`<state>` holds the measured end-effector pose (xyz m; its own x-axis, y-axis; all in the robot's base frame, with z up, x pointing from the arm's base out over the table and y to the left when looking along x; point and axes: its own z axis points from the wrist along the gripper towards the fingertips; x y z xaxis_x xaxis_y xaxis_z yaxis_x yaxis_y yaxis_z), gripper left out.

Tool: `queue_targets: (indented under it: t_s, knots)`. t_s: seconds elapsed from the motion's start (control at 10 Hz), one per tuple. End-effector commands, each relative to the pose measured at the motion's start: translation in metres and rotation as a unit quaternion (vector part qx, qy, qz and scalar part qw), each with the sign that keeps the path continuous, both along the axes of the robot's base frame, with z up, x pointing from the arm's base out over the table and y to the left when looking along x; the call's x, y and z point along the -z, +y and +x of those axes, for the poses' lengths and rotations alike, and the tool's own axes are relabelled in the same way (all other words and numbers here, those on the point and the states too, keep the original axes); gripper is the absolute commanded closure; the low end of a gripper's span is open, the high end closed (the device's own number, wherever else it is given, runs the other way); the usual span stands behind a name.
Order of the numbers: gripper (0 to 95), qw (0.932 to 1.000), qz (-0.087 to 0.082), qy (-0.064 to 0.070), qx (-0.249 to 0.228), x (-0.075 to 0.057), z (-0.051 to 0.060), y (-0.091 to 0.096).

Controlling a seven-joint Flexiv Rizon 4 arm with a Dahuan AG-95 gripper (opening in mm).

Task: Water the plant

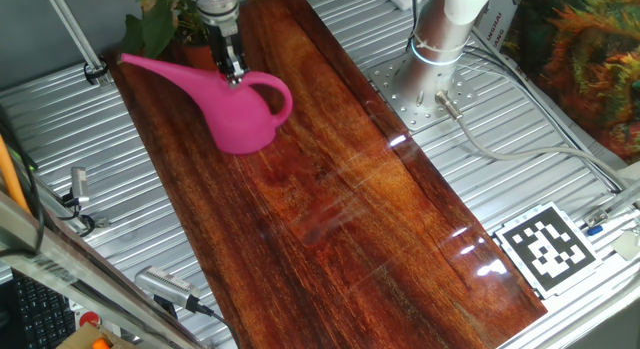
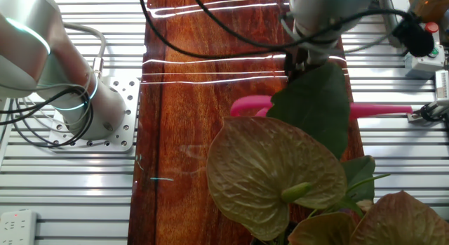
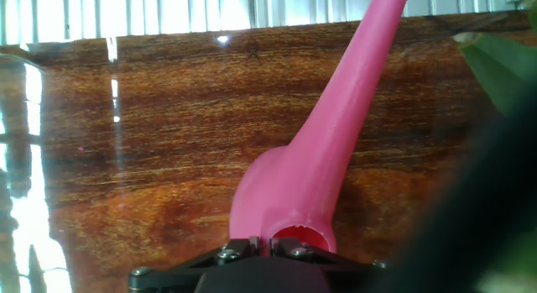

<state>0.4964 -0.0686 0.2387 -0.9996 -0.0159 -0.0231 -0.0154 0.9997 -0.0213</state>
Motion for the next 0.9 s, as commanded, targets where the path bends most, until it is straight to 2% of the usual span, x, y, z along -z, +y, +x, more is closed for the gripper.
queue_targets:
  t_s: [0.1, 0.4, 0.9]
  knots:
    - [95.0, 0.9999, 0.004, 0.001, -0.017, -0.056, -0.002, -0.016]
    - [95.0, 0.9994, 0.001, 0.0, -0.035, -0.055, -0.006, -0.035]
    - [95.0, 0.9993, 0.0, 0.001, -0.036, -0.057, -0.005, -0.04]
